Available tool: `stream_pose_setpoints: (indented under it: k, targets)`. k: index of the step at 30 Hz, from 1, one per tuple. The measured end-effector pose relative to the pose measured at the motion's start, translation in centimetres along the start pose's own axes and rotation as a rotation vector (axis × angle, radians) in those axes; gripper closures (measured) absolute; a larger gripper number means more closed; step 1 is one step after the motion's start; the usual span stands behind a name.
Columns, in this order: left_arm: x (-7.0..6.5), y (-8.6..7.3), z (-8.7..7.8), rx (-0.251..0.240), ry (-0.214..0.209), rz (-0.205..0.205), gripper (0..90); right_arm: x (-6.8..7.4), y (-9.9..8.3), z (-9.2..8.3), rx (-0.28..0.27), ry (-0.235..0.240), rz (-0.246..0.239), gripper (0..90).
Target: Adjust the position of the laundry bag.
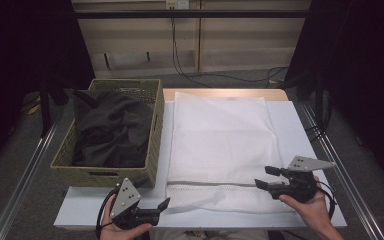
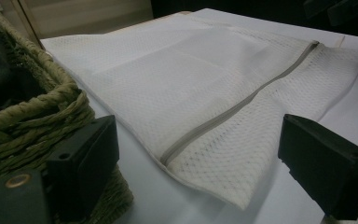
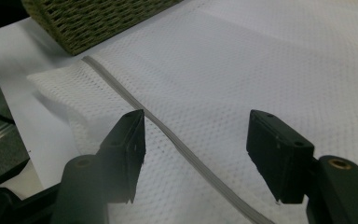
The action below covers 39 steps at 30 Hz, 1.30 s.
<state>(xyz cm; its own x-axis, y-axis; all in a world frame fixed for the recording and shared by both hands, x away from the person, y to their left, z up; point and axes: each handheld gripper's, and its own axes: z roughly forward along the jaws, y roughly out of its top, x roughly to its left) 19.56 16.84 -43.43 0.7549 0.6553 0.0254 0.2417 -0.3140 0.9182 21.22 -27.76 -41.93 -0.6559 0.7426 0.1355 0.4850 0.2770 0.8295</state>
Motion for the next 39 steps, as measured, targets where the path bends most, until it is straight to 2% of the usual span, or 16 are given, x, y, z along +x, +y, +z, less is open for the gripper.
stream_pose_setpoints:
  k: [1, 2, 3, 7, 12, 14, 16, 20, 21, 24, 25, 27, 29, 34, 35, 39]
  targets:
    - [0.1, 0.0, 0.0, 0.0, -0.001, 0.001, 12.5, 0.3, 0.6, 0.8, 0.011, 0.017, -0.016, 37.5]
    - [0.1, 0.0, 0.1, -0.005, -0.006, -0.003, 12.5, 0.3, 0.6, 0.8, 0.011, 0.017, -0.016, 37.5]
    - [0.1, 0.0, 0.0, -0.004, -0.004, -0.003, 12.6, 0.3, 1.1, 1.5, 0.007, 0.04, -0.008, 38.9]
    - [0.0, -0.1, -0.2, 0.005, 0.002, 0.001, 12.8, 0.5, 2.0, 2.7, 0.019, 0.051, -0.031, 39.7]
    - [0.0, -0.2, -0.1, 0.011, -0.051, 0.008, 13.0, 0.5, 2.8, 4.5, 0.039, 0.069, -0.037, 40.8]
    - [-0.1, -0.1, 0.0, 0.013, -0.054, 0.008, 13.2, 0.5, 3.1, 5.0, 0.038, 0.081, -0.036, 41.1]
    - [-0.1, -0.1, 0.0, 0.02, -0.05, 0.008, 13.2, 0.8, 3.5, 5.5, 0.041, 0.076, -0.055, 42.5]
    - [0.0, -0.1, -0.2, 0.012, -0.04, 0.007, 13.3, 1.2, 4.3, 6.8, 0.046, 0.095, -0.068, 44.3]
    - [0.0, 0.0, -0.3, 0.01, -0.034, 0.012, 13.7, 1.5, 4.8, 7.7, 0.049, 0.113, -0.074, 44.2]
    - [0.1, 0.1, -0.4, -0.008, -0.022, 0.009, 13.7, 1.5, 5.1, 8.5, 0.055, 0.108, -0.084, 44.2]
    - [0.2, 0.1, -0.4, -0.015, -0.032, 0.006, 13.7, 1.3, 5.4, 9.1, 0.059, 0.104, -0.08, 44.0]
    - [0.2, 0.1, -0.3, 0.003, -0.01, 0.005, 15.6, 0.9, 5.7, 9.9, 0.07, 0.097, -0.084, 41.1]
    - [0.3, 0.1, -0.1, 0.001, -0.015, -0.006, 15.7, 0.9, 5.8, 10.2, 0.077, 0.093, -0.087, 39.4]
    - [0.3, 0.2, -0.1, -0.006, -0.006, -0.01, 14.7, 0.9, 6.4, 11.9, 0.094, 0.103, -0.094, 36.8]
    - [0.4, 0.2, -0.2, 0.001, 0.0, 0.003, 14.5, 1.0, 6.5, 12.3, 0.098, 0.108, -0.098, 36.8]
    - [0.3, 0.2, -0.1, 0.001, -0.009, 0.003, 14.7, 1.2, 6.8, 14.2, 0.112, 0.123, -0.09, 39.6]
